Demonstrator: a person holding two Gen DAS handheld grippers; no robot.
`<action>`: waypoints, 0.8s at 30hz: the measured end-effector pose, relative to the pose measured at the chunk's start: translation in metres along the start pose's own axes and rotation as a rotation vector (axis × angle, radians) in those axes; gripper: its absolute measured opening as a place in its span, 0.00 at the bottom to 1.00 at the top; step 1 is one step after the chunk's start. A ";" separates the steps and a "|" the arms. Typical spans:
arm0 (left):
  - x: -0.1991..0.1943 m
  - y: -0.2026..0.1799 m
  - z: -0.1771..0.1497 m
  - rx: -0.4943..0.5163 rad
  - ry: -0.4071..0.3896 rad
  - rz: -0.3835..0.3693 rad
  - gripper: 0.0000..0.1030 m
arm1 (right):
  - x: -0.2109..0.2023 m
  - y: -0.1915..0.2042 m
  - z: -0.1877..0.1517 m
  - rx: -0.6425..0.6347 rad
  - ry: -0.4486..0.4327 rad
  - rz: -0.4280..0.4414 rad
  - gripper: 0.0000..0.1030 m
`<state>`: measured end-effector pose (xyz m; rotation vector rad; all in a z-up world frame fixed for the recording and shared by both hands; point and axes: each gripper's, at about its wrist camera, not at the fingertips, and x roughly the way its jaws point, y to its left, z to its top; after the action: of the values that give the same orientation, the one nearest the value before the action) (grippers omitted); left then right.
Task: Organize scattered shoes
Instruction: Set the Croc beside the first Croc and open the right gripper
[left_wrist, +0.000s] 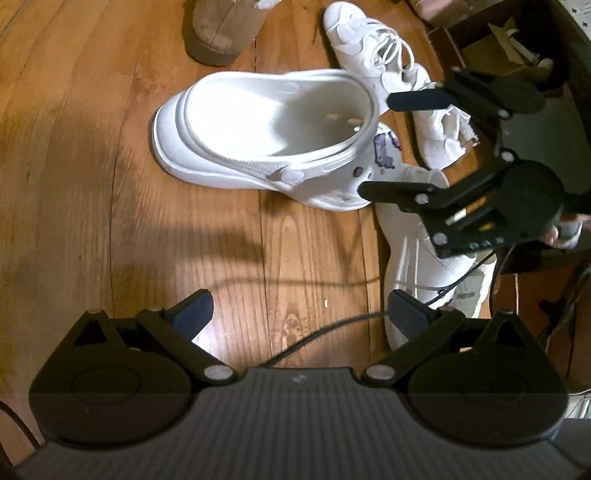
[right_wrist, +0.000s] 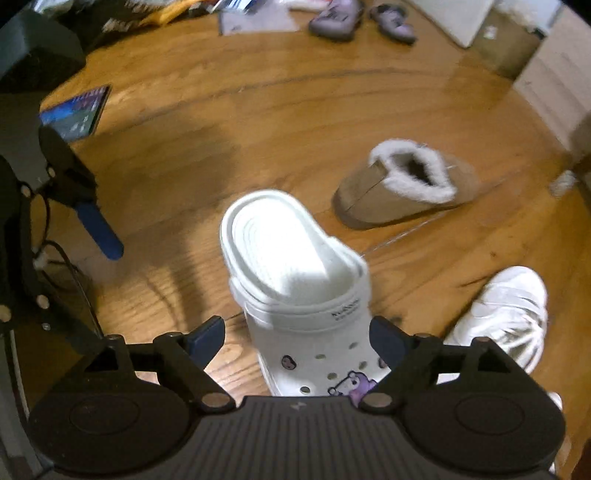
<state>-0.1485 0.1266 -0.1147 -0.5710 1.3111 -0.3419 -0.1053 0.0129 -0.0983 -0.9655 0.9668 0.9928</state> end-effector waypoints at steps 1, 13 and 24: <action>0.002 0.000 0.000 -0.002 0.005 0.001 1.00 | 0.006 -0.001 0.003 -0.013 0.007 -0.003 0.84; 0.007 -0.002 0.002 0.026 0.009 0.103 1.00 | 0.066 -0.038 0.038 0.363 0.222 0.065 0.94; -0.001 -0.013 -0.002 0.057 -0.003 0.126 1.00 | 0.027 -0.062 -0.024 1.033 0.254 0.298 0.92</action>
<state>-0.1500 0.1157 -0.1069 -0.4383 1.3234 -0.2730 -0.0449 -0.0197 -0.1180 -0.0690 1.6296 0.4678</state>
